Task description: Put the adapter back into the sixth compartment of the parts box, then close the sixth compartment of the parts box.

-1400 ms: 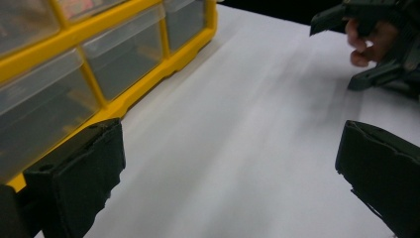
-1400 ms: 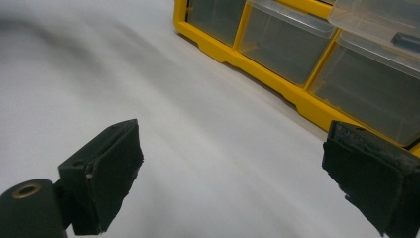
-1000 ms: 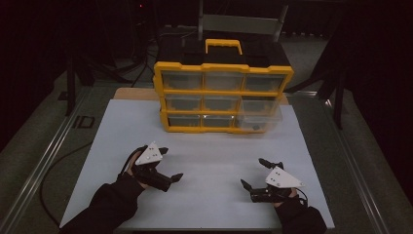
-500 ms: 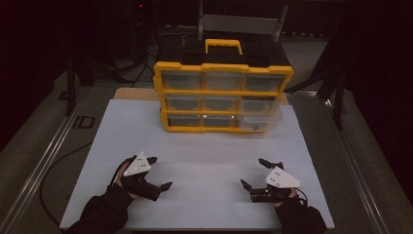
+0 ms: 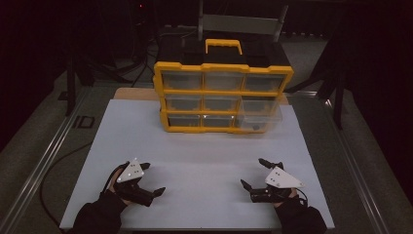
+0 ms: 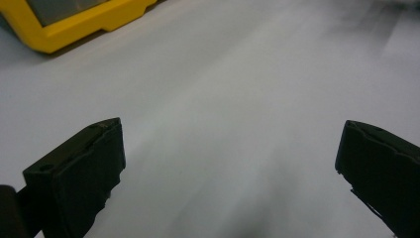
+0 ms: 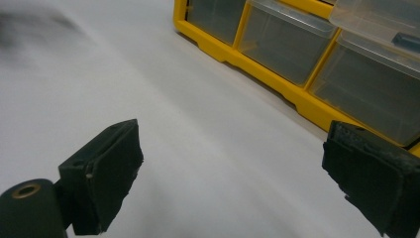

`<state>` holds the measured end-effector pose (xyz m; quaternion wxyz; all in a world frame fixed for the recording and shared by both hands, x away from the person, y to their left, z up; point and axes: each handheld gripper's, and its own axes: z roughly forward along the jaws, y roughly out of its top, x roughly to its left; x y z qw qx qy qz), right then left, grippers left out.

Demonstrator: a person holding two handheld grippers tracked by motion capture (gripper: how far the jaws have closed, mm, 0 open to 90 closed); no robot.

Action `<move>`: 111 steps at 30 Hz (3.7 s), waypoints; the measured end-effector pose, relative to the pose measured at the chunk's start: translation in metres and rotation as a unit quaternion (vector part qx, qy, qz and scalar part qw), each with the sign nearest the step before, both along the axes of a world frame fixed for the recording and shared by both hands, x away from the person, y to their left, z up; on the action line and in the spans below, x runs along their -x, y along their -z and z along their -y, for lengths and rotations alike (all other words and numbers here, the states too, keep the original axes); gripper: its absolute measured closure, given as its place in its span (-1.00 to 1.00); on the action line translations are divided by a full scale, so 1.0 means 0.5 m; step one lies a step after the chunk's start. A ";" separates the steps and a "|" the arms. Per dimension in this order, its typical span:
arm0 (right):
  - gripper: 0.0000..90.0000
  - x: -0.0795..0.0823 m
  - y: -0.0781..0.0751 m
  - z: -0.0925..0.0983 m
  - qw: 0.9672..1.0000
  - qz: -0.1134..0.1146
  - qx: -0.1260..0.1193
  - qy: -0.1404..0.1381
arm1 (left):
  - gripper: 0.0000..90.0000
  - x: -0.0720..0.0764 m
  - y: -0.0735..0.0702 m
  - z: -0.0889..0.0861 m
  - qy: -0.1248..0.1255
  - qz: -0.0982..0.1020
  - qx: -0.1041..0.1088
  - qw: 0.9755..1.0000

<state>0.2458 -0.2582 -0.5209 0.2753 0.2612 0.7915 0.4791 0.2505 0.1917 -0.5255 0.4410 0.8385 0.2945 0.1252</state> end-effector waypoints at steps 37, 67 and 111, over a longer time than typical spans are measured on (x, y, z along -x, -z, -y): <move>-0.82 -0.001 0.001 0.000 1.000 0.005 0.006 -0.002 | -0.99 0.031 0.018 -0.049 -0.023 0.001 0.003 1.000; -0.82 0.000 -0.001 0.000 1.000 0.007 0.009 -0.005 | -0.99 0.035 0.011 -0.050 -0.020 0.009 0.006 1.000; -0.82 -0.027 -0.161 -0.015 0.998 0.057 -0.002 0.019 | -0.99 0.038 0.002 -0.053 -0.023 0.017 0.013 1.000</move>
